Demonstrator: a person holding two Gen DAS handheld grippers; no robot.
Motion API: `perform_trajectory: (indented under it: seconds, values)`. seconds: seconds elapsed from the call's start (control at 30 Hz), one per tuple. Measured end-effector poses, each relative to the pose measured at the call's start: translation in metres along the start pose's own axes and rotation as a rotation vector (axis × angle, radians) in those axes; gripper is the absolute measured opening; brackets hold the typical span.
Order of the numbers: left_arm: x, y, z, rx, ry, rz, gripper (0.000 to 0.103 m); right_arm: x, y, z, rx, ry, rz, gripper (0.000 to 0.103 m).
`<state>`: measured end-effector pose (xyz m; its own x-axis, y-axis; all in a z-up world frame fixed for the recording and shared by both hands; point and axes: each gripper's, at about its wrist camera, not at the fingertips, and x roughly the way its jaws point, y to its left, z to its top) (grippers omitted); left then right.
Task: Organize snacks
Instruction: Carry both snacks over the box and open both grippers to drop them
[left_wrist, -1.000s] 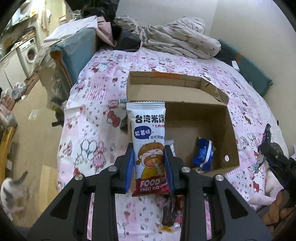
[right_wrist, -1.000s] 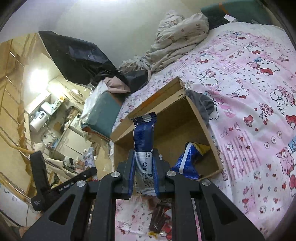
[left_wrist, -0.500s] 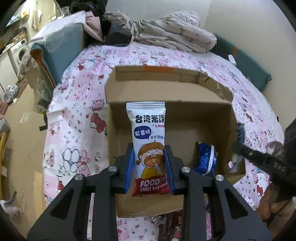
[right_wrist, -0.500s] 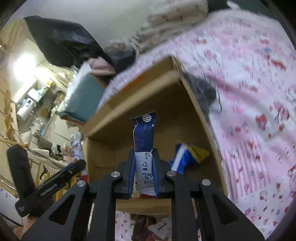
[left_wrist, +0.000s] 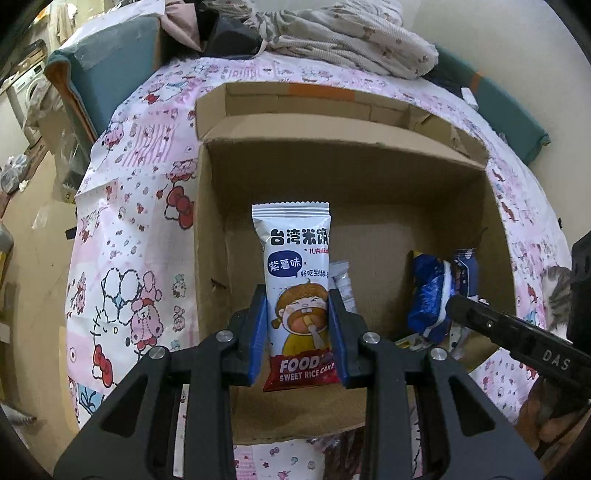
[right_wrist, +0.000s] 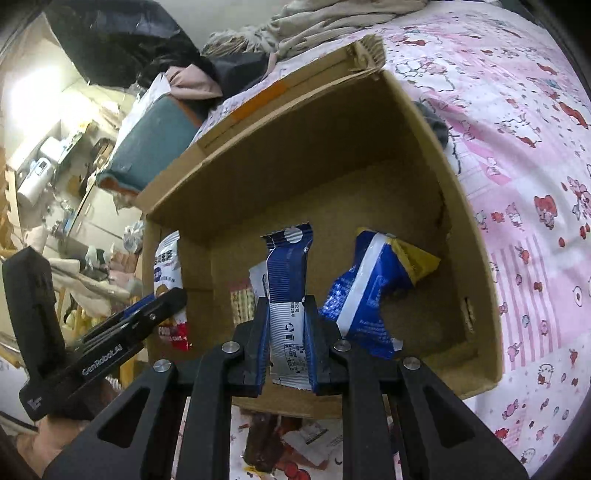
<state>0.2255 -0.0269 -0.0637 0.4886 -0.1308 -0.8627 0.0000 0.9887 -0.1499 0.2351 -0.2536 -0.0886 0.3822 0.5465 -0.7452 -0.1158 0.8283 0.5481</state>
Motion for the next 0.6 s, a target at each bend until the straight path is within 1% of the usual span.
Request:
perform_trajectory:
  seconds: [0.13, 0.27, 0.33, 0.43, 0.53, 0.6]
  values:
    - [0.0017, 0.0031, -0.0005, -0.019, 0.006, -0.004, 0.027, 0.0046, 0.0013, -0.0012, -0.004, 0.014, 0.003, 0.018]
    - [0.0021, 0.0009, -0.0015, -0.005, 0.009, -0.009, 0.027, 0.0062, 0.0025, -0.0014, -0.013, 0.025, 0.012, 0.018]
    - [0.0021, 0.0004, -0.0023, -0.002, 0.008, -0.006, 0.027, 0.0062, 0.0032, -0.001, -0.018, 0.029, 0.021, 0.022]
    - [0.0027, 0.0003, -0.0032, 0.007, 0.015, 0.003, 0.029, 0.0049, 0.0015, 0.0, -0.002, 0.026, 0.04, 0.022]
    - [-0.0001, -0.0003, -0.0061, 0.011, 0.023, 0.003, 0.044, 0.002, 0.0032, 0.0015, -0.008, 0.017, 0.036, 0.022]
    - [-0.0047, -0.0025, -0.007, 0.024, 0.004, 0.013, 0.06, -0.0009, 0.0062, 0.0023, -0.023, 0.006, 0.037, 0.022]
